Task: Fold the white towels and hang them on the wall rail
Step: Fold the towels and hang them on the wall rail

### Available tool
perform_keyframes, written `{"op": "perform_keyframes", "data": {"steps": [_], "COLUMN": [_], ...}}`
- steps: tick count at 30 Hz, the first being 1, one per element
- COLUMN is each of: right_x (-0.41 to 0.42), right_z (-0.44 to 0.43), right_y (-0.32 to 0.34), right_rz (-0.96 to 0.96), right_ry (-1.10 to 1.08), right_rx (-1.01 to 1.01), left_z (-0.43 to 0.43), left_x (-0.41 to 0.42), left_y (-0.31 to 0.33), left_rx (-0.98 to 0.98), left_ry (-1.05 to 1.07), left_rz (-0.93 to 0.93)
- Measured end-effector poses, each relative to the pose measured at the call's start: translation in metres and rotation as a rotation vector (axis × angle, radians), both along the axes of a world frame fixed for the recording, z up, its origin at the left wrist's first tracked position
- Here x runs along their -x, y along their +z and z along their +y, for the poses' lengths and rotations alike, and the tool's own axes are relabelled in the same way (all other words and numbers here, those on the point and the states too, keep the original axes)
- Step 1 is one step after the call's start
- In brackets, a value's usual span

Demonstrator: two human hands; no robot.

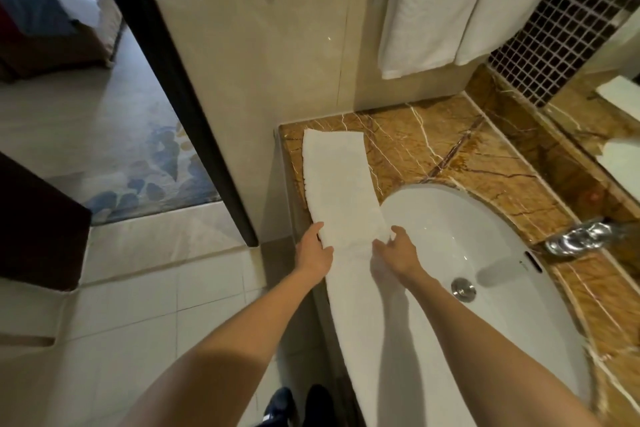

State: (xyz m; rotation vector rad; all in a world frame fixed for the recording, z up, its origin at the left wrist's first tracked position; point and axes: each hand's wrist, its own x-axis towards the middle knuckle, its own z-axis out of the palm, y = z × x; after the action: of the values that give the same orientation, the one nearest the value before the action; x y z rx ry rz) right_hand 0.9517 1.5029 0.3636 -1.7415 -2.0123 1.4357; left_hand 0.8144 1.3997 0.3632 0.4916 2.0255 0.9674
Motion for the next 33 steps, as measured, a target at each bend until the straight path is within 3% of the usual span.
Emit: {"op": "perform_keyframes", "data": {"steps": [10,19,28,33], "right_x": [0.004,0.029,0.044,0.048], "right_z": [0.044,0.052,0.057,0.058], "right_y": [0.095,0.230,0.377,0.452], "right_rz": [0.197,0.291,0.535,0.674], "right_ry": [-0.133,-0.036,-0.189,-0.200], "right_rx": [0.292,0.005,-0.133,-0.224], "left_z": [0.028,0.057,0.075,0.078], "left_x": [0.015,0.042,0.073,0.087], "left_y": [0.088,0.200,0.347,0.432], "left_rx": [-0.217,-0.450,-0.760,-0.797], "left_ry": [0.159,0.093,-0.033,-0.146], "left_rz": [-0.206,-0.059,0.031,0.058]}}
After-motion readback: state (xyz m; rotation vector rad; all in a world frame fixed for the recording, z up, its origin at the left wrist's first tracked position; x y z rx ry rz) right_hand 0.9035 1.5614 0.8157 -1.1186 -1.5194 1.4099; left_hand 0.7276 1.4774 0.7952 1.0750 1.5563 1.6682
